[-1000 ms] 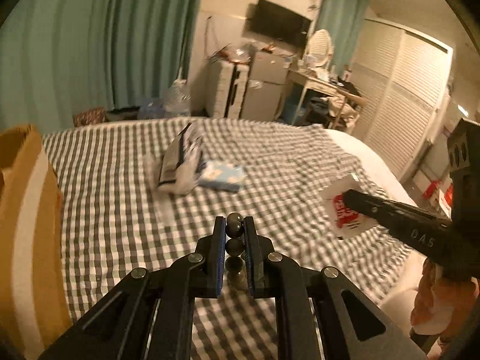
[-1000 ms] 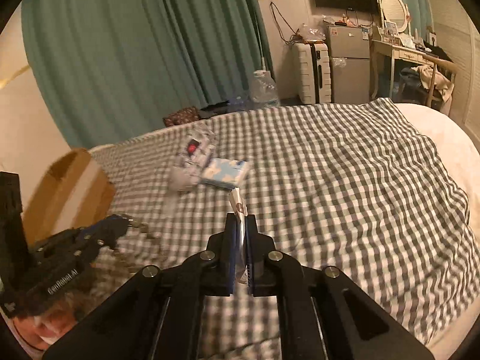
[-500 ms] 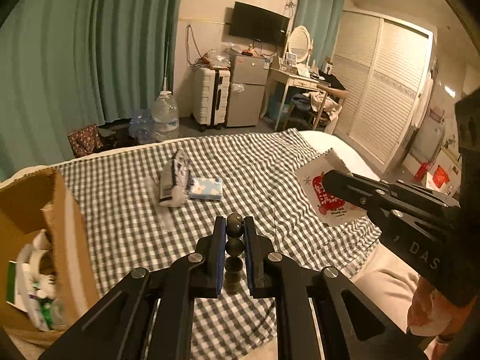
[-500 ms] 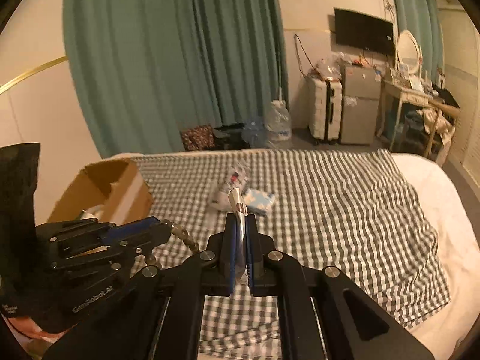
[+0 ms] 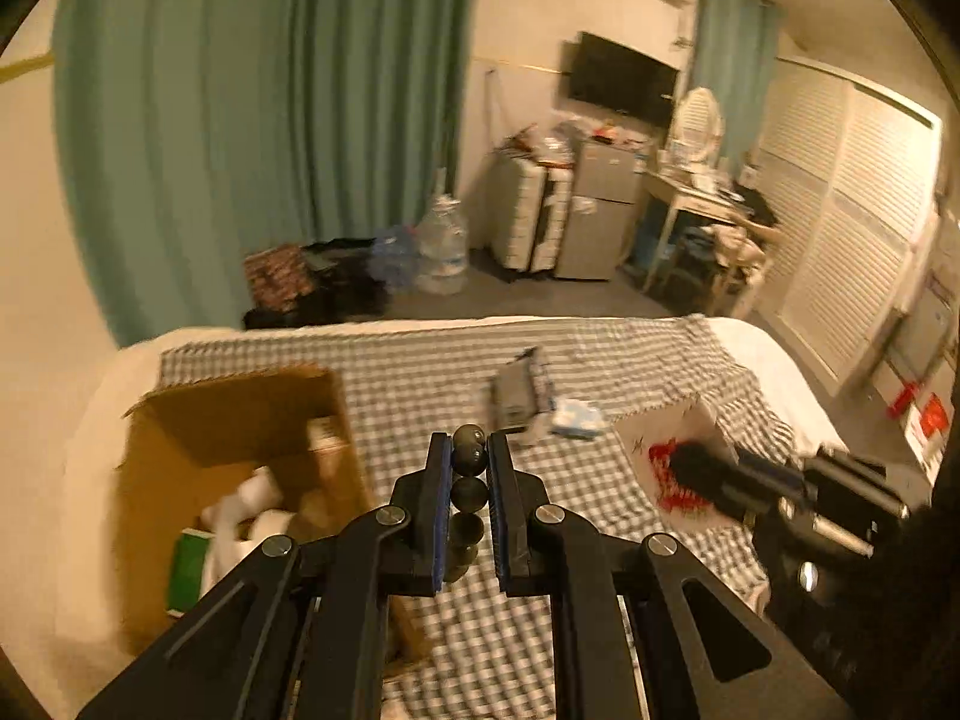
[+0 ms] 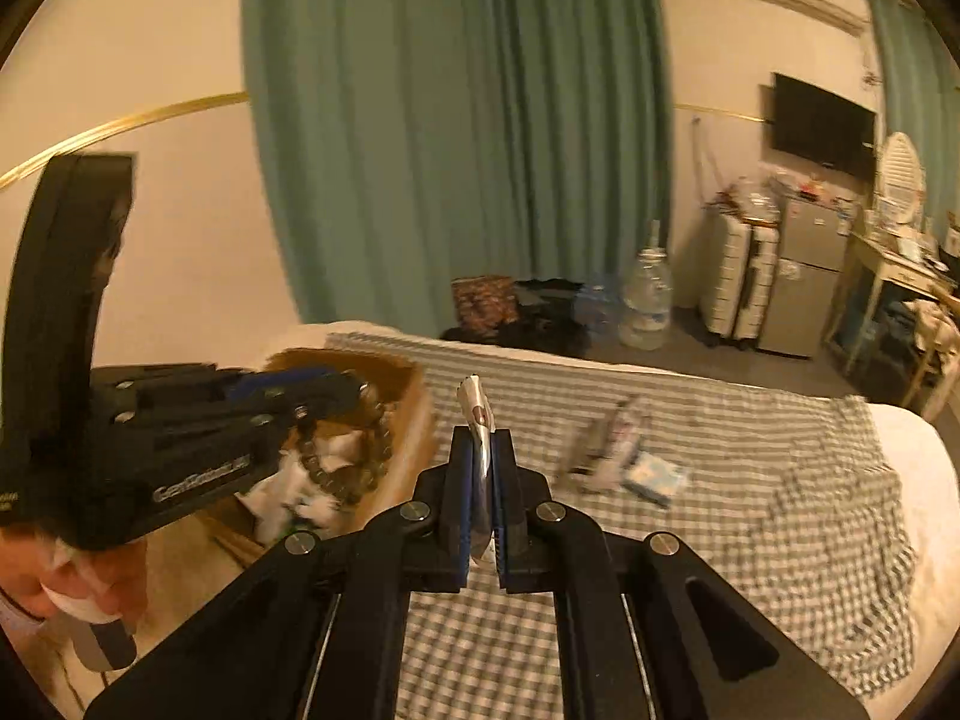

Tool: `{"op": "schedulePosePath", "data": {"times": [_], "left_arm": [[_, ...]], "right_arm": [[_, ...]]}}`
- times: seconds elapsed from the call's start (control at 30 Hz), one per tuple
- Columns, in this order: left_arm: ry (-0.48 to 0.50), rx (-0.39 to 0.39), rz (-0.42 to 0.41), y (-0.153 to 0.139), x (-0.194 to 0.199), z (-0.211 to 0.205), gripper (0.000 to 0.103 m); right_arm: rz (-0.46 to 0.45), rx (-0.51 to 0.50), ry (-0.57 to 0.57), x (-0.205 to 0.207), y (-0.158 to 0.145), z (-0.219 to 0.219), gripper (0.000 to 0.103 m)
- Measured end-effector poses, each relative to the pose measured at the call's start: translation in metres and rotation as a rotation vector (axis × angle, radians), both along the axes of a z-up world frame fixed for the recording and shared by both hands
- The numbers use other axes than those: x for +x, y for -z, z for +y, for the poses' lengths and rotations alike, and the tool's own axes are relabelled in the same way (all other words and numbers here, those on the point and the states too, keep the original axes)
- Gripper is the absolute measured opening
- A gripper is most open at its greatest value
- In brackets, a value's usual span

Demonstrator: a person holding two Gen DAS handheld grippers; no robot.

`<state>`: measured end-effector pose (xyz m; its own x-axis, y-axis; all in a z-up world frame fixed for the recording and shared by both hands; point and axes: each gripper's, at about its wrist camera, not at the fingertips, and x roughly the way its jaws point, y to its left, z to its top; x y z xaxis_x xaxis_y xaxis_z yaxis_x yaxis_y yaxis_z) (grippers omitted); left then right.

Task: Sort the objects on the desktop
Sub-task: 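Carry the bracelet and sachet over the cardboard box with both tools, then open both tools to drop the bracelet and sachet into the box, then move both tools back toward the snack bag and tissue pack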

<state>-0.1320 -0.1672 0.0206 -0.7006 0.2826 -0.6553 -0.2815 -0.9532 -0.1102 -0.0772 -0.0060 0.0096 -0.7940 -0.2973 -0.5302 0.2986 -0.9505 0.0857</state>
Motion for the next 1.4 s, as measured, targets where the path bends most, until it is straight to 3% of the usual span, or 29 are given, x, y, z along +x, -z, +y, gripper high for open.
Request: {"op": "schedulePosePath", "data": {"times": [0.1, 0.3, 0.4, 0.63, 0.7, 0.77, 0.83, 0.87, 0.9, 1.0, 1.13, 1.27, 1.4], "left_arm": [[-0.034, 0.025, -0.014, 0.01, -0.005, -0.032, 0.011], [-0.106, -0.013, -0.047, 0.043, -0.014, -0.085, 0.011], [-0.139, 0.015, -0.072, 0.06, -0.019, -0.109, 0.011], [-0.161, -0.012, -0.074, 0.08, -0.03, -0.125, 0.013], [-0.156, -0.012, -0.069, 0.082, -0.031, -0.127, 0.025], [-0.188, -0.053, -0.059, 0.083, -0.031, -0.128, 0.07], [-0.208, -0.035, -0.046, 0.083, -0.029, -0.131, 0.083], [-0.214, -0.008, -0.049, 0.083, -0.03, -0.135, 0.086], [-0.221, 0.008, -0.056, 0.084, -0.03, -0.139, 0.087], [-0.26, 0.022, -0.073, 0.086, -0.031, -0.144, 0.094], [-0.275, -0.035, -0.052, 0.085, -0.026, -0.134, 0.098], [-0.257, -0.07, -0.034, 0.081, -0.016, -0.112, 0.101], [-0.205, -0.054, -0.027, 0.072, 0.001, -0.079, 0.103]], "right_arm": [[-0.04, -0.043, -0.054, -0.011, 0.008, -0.031, 0.005], [-0.091, -0.012, -0.116, -0.031, 0.03, -0.087, 0.005], [-0.126, 0.01, -0.147, -0.039, 0.047, -0.11, 0.005], [-0.222, 0.026, -0.155, -0.067, 0.089, -0.146, 0.006], [-0.226, 0.03, -0.15, -0.071, 0.095, -0.15, 0.008], [-0.24, 0.019, -0.148, -0.073, 0.099, -0.148, 0.017], [-0.24, 0.004, -0.128, -0.077, 0.098, -0.143, 0.048], [-0.232, 0.008, -0.105, -0.076, 0.098, -0.14, 0.065], [-0.214, 0.0, -0.082, -0.075, 0.096, -0.136, 0.071], [-0.199, -0.046, -0.064, -0.071, 0.092, -0.12, 0.071], [-0.178, -0.068, -0.005, -0.065, 0.084, -0.091, 0.072], [-0.157, -0.049, 0.078, -0.055, 0.077, -0.051, 0.074], [-0.127, -0.034, 0.183, -0.039, 0.068, 0.004, 0.074]]}}
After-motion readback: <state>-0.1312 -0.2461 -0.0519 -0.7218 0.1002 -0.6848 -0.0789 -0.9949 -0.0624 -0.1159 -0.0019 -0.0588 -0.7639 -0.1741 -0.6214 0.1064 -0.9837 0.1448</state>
